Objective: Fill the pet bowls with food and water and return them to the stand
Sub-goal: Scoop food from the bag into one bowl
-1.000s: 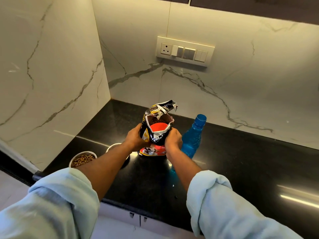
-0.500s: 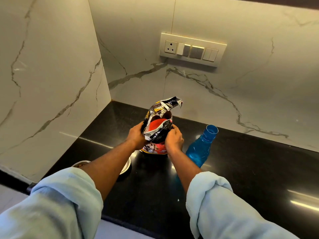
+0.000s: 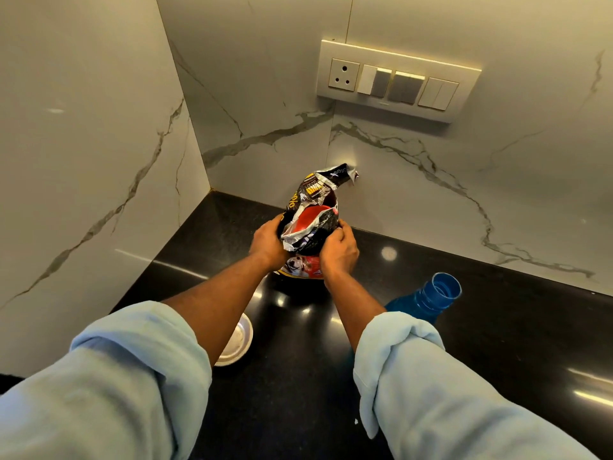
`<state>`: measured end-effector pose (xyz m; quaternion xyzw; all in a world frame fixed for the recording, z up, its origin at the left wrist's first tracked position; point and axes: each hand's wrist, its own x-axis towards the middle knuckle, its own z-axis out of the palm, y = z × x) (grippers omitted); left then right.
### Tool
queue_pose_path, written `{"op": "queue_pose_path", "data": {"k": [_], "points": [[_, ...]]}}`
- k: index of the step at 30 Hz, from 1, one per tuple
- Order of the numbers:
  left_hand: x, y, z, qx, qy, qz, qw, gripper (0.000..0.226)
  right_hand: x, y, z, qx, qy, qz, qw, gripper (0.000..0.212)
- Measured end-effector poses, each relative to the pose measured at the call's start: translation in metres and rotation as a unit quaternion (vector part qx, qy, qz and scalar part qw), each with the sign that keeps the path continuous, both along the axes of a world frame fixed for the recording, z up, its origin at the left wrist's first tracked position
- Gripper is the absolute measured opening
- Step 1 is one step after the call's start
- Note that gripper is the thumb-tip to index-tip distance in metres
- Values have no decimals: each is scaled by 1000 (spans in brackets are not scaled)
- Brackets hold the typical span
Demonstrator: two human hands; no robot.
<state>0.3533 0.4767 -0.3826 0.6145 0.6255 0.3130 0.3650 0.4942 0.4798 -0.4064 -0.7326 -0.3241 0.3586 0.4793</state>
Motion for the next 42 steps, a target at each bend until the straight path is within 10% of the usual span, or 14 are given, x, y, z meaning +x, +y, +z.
{"op": "queue_pose_path", "data": {"k": [42], "points": [[-31,-56,-36,-74,112,73,988,71,1,-76,-31,-37,-45,100,993,31]]}}
